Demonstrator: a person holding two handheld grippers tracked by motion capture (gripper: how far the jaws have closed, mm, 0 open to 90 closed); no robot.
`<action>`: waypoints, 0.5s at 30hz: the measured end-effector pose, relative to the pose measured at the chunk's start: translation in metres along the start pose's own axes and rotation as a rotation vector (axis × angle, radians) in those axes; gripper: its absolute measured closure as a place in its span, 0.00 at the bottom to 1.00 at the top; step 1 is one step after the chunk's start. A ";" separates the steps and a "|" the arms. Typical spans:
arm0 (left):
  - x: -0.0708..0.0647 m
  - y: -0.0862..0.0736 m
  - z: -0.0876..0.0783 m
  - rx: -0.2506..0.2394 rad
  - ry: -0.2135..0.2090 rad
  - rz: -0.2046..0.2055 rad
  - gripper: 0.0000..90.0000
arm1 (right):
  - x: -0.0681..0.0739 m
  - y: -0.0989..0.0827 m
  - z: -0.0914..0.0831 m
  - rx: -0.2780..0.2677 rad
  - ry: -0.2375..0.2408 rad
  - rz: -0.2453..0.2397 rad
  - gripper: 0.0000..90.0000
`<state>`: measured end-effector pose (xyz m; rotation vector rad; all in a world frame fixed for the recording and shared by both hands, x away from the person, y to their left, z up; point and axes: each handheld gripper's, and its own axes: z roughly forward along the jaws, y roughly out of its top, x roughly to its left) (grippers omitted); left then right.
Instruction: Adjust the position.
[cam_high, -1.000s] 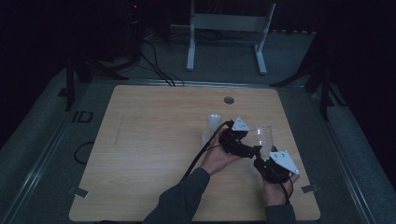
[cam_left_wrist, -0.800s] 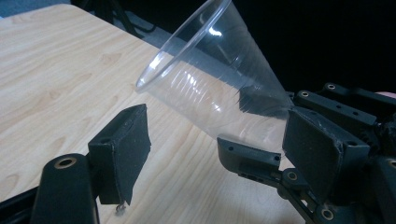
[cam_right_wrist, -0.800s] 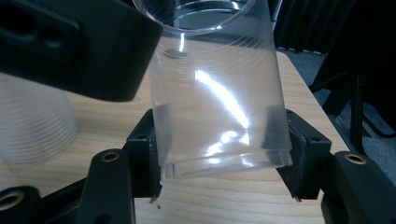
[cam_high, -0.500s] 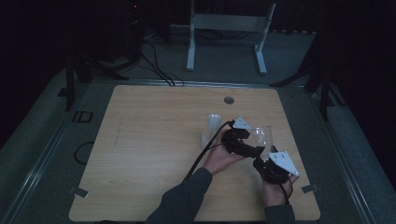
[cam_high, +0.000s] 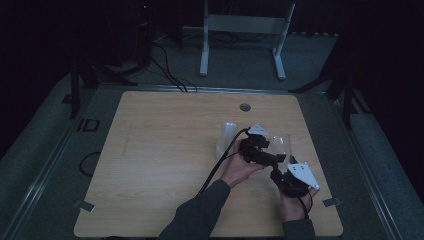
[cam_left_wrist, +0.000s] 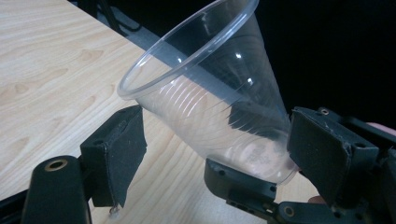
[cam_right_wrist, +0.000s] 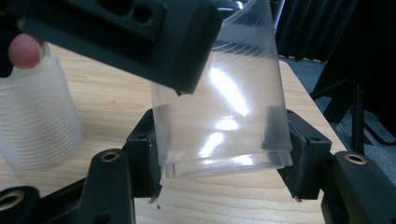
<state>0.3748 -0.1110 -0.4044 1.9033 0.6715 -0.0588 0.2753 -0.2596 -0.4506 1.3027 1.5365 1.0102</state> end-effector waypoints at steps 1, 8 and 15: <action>0.000 0.000 0.000 -0.004 -0.006 -0.008 0.21 | 0.000 0.000 0.000 -0.002 -0.001 0.000 0.45; 0.001 0.001 0.005 -0.021 -0.035 -0.048 0.20 | 0.001 0.000 -0.001 -0.011 0.000 0.000 0.45; 0.003 0.003 0.009 -0.038 -0.062 -0.101 0.20 | 0.003 0.000 -0.001 -0.019 0.008 -0.005 0.45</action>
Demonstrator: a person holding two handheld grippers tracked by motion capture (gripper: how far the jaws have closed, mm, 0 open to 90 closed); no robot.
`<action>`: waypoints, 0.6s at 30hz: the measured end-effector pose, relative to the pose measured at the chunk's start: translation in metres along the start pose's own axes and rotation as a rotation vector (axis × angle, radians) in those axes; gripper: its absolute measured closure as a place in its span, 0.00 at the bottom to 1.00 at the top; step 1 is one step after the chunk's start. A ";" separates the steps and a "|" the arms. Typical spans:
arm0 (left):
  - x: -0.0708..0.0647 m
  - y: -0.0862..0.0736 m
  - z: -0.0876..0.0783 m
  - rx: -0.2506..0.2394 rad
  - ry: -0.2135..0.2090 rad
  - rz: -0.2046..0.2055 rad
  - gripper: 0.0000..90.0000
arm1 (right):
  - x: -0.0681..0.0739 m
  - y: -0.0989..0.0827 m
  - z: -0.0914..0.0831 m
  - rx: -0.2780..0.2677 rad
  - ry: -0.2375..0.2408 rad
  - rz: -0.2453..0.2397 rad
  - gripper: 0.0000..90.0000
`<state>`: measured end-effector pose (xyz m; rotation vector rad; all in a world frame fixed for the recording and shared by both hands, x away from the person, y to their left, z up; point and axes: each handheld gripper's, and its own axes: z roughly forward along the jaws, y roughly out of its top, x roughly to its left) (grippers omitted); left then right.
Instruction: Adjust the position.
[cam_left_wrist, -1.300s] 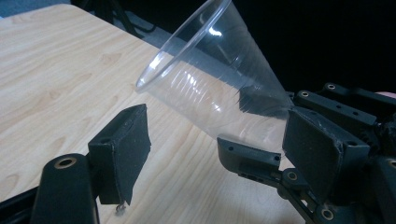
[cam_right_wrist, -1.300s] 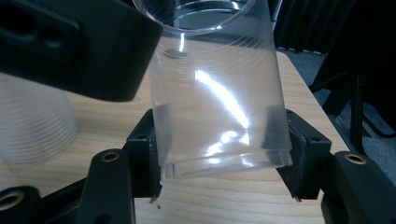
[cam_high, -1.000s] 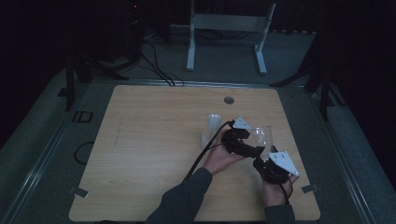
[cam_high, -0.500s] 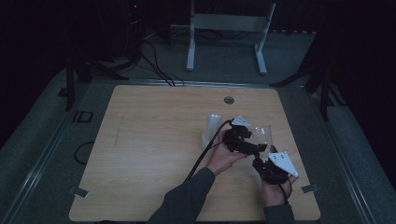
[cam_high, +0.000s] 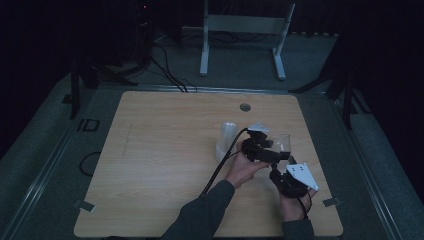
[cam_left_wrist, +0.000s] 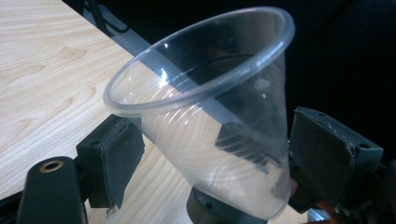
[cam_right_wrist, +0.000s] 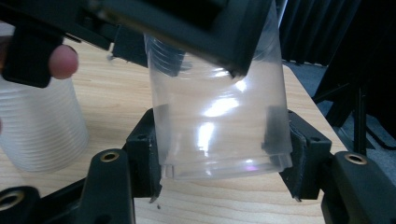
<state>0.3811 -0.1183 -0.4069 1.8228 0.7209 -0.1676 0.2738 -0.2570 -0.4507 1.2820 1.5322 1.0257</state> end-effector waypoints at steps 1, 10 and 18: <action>0.001 0.000 0.001 -0.008 -0.001 -0.013 0.20 | 0.000 0.000 0.000 -0.002 0.001 -0.001 0.45; 0.002 0.002 0.001 -0.034 -0.010 -0.051 0.24 | 0.000 0.000 0.000 -0.004 0.007 -0.002 0.45; 0.002 0.002 0.001 -0.035 -0.011 -0.048 0.26 | 0.001 -0.001 0.001 0.003 0.015 -0.006 0.46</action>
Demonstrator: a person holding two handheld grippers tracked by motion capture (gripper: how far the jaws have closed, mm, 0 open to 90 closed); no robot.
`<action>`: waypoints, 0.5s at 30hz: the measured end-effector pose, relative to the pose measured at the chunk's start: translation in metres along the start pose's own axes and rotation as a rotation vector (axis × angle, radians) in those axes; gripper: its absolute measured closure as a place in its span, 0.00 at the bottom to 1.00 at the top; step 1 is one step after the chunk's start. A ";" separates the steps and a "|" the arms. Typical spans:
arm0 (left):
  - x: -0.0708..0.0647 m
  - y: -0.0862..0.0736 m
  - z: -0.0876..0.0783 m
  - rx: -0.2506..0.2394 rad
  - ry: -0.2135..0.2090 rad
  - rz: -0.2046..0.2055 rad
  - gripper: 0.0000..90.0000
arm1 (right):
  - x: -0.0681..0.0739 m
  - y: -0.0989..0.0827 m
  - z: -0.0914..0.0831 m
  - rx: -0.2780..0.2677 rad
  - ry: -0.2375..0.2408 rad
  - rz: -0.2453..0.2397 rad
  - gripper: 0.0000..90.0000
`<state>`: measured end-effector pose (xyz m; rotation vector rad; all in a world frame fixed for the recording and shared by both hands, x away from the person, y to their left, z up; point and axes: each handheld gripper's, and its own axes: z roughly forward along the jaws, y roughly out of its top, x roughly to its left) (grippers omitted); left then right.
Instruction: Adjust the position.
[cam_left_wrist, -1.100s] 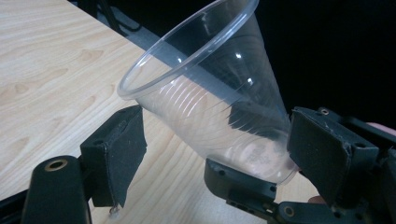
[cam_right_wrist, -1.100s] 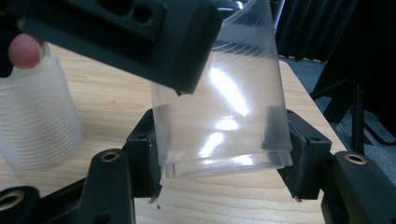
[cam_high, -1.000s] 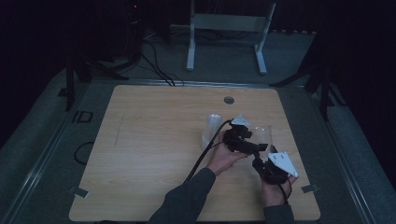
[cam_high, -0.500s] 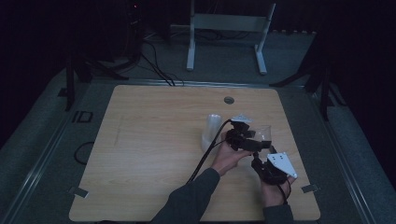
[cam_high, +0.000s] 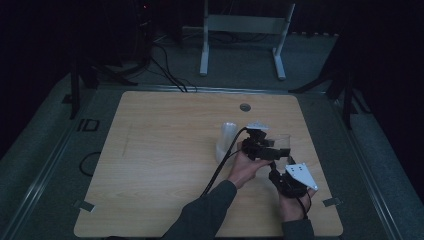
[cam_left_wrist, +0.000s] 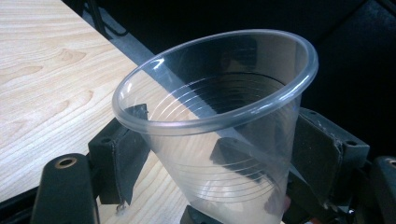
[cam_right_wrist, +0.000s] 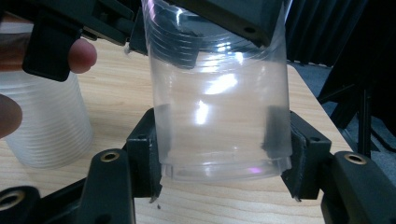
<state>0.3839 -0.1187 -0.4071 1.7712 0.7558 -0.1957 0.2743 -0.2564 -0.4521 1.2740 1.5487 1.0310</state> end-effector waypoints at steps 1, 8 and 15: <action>0.000 0.000 0.000 -0.001 0.002 0.003 0.27 | 0.000 0.000 0.000 0.000 0.001 -0.001 0.46; -0.001 0.000 -0.001 0.001 0.003 0.010 0.30 | -0.002 0.000 0.001 0.004 0.012 0.000 0.46; -0.006 0.000 -0.002 -0.008 0.011 0.044 0.33 | -0.004 0.000 0.001 0.005 0.033 0.009 0.45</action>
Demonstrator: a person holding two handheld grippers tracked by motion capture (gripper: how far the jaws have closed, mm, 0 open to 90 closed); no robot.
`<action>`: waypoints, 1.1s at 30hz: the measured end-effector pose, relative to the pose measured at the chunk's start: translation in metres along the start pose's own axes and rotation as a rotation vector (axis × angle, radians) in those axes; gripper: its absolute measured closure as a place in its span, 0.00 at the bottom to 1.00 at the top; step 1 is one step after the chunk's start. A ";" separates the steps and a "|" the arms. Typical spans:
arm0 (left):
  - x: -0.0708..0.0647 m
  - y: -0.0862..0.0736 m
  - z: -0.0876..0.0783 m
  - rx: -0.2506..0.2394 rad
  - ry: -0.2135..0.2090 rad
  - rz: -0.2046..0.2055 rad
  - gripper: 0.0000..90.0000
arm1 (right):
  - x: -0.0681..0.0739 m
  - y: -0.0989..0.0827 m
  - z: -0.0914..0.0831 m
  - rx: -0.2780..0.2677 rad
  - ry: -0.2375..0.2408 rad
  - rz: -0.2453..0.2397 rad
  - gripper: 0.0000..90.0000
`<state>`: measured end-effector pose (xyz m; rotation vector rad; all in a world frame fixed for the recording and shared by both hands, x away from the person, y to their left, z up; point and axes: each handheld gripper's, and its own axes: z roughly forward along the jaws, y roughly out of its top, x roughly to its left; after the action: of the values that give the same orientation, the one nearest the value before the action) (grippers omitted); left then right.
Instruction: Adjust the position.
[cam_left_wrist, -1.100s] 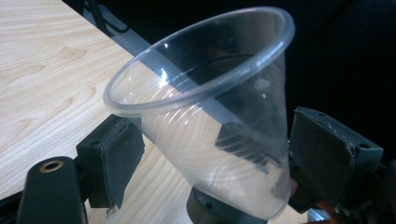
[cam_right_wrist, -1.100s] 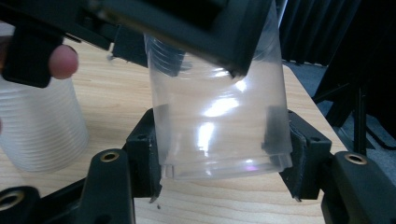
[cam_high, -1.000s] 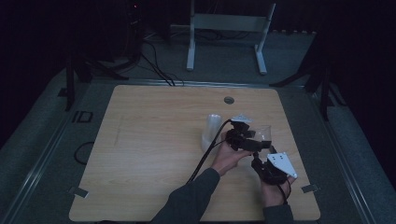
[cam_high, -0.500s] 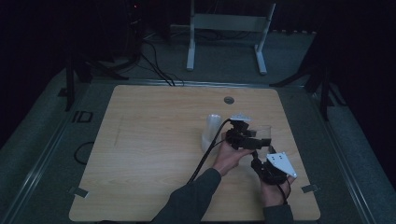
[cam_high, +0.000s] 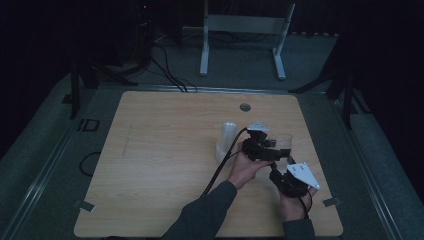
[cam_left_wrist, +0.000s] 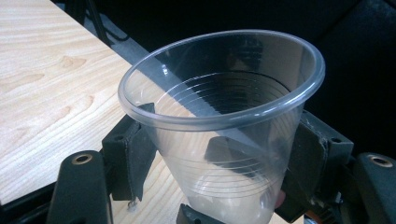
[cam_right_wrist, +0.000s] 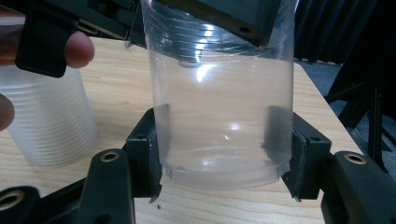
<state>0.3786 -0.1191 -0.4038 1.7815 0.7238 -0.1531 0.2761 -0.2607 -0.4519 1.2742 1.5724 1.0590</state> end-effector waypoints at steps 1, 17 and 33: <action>0.000 0.000 0.000 0.000 0.000 0.000 0.34 | 0.000 0.000 0.000 0.000 0.000 0.000 0.45; -0.013 -0.002 -0.003 -0.007 0.072 0.128 0.36 | -0.004 -0.001 0.003 0.004 0.053 0.018 0.44; -0.021 -0.006 -0.003 0.007 0.162 0.239 0.36 | -0.007 0.002 0.002 0.003 0.099 0.020 0.36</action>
<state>0.3577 -0.1238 -0.3984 1.8870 0.6181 0.1506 0.2797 -0.2669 -0.4495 1.2591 1.6387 1.1483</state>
